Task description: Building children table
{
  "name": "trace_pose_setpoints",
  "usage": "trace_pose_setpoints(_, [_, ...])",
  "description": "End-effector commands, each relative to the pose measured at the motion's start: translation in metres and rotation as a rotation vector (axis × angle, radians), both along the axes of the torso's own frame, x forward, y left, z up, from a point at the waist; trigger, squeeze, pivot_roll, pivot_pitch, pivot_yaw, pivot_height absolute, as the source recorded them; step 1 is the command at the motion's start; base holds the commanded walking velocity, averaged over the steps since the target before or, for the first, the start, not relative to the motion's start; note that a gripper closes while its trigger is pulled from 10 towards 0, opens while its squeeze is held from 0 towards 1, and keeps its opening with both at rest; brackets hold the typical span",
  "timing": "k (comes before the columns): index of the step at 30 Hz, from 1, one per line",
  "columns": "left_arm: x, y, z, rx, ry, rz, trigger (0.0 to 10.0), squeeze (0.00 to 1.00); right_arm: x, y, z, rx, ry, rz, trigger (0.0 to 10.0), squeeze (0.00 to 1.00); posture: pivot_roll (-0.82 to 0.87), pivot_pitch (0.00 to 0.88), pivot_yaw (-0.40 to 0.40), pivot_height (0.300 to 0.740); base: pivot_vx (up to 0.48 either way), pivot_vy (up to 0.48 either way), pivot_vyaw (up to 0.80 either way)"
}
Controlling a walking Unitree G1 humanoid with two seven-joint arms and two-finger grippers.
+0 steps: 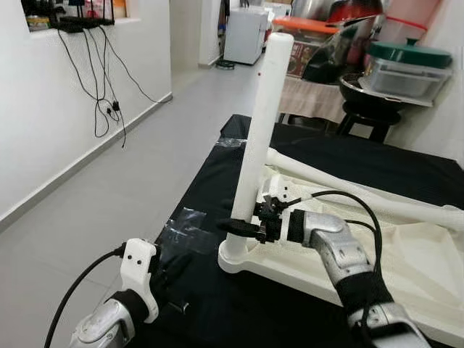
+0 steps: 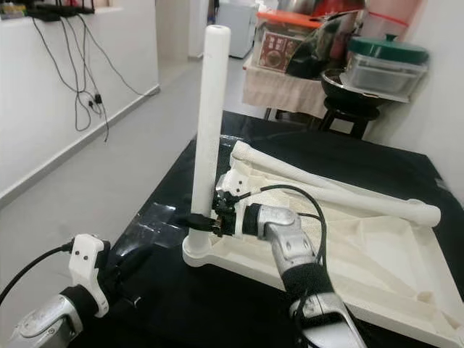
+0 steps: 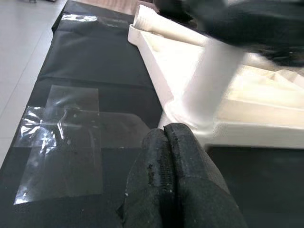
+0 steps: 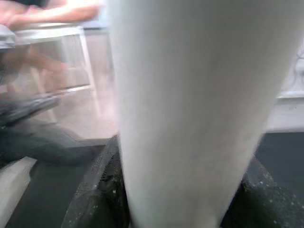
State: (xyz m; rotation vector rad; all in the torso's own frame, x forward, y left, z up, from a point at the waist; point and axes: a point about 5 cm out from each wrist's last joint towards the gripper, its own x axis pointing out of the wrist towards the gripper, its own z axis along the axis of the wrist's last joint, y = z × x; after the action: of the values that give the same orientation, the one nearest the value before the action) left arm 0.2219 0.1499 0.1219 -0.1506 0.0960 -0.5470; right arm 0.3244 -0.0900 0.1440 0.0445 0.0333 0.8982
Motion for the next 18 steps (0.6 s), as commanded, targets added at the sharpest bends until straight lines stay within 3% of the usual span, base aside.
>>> trace_pose_setpoints(1, [-0.002, -0.001, 0.0, -0.007, 0.008, -0.016, 10.0, 0.0, -0.007, -0.006, -0.024, -0.009, 0.142, -0.353, 0.0, 0.0, 0.09, 0.0, -0.1, 0.74, 0.0, 0.0, 0.0])
trace_pose_setpoints(2, [-0.002, -0.001, 0.0, -0.007, 0.008, -0.016, 10.0, 0.0, -0.007, -0.006, -0.024, -0.009, 0.142, -0.353, 0.0, 0.0, 0.09, 0.0, -0.1, 0.74, 0.0, 0.0, 0.0])
trace_pose_setpoints(3, [-0.002, 0.001, 0.0, -0.006, 0.009, -0.015, 10.0, 0.0, -0.023, 0.008, -0.034, -0.079, 0.148, -0.398, 0.0, 0.0, 0.09, 0.0, -0.096, 0.74, 0.0, 0.0, 0.0])
trace_pose_setpoints(5, [-0.002, 0.003, -0.001, -0.002, 0.012, -0.016, 10.0, 0.0, -0.024, 0.015, -0.025, -0.043, 0.099, -0.365, 0.0, 0.0, 0.07, 0.0, -0.075, 0.74, 0.0, 0.0, 0.0])
trace_pose_setpoints(11, [-0.001, 0.002, -0.001, -0.003, 0.014, -0.023, 10.0, 0.0, -0.017, 0.008, -0.034, -0.091, 0.132, -0.304, 0.0, 0.0, 0.1, 0.0, -0.096, 0.74, 0.0, 0.0, 0.0])
trace_pose_setpoints(12, [-0.001, 0.001, -0.001, -0.005, 0.011, -0.011, 10.0, 0.0, -0.016, 0.008, -0.035, -0.093, 0.131, -0.268, 10.0, 0.0, 0.11, 0.0, -0.097, 0.74, 0.0, 0.0, 0.0])
trace_pose_setpoints(13, [-0.001, 0.001, -0.001, -0.005, 0.011, -0.011, 10.0, 0.0, -0.016, 0.008, -0.035, -0.093, 0.131, -0.268, 10.0, 0.0, 0.11, 0.0, -0.097, 0.74, 0.0, 0.0, 0.0])
trace_pose_setpoints(14, [-0.001, 0.001, -0.002, -0.004, 0.01, -0.005, 10.0, 0.0, -0.012, 0.008, -0.032, -0.101, 0.101, -0.241, 10.0, 1.0, 0.11, 0.0, -0.1, 0.74, 0.0, 0.0, 0.0])
trace_pose_setpoints(16, [-0.001, 0.001, -0.002, -0.005, 0.01, -0.003, 10.0, 0.0, -0.009, 0.009, -0.025, -0.081, 0.075, -0.186, 10.0, 1.0, 0.11, 0.0, -0.1, 0.74, 0.0, 0.0, 0.0])
trace_pose_setpoints(18, [0.001, 0.001, -0.003, -0.007, 0.013, -0.009, 10.0, 0.0, -0.005, 0.013, -0.008, -0.061, 0.003, 0.012, 10.0, 1.0, 0.11, 0.0, -0.096, 0.74, 0.0, 0.0, 0.0])
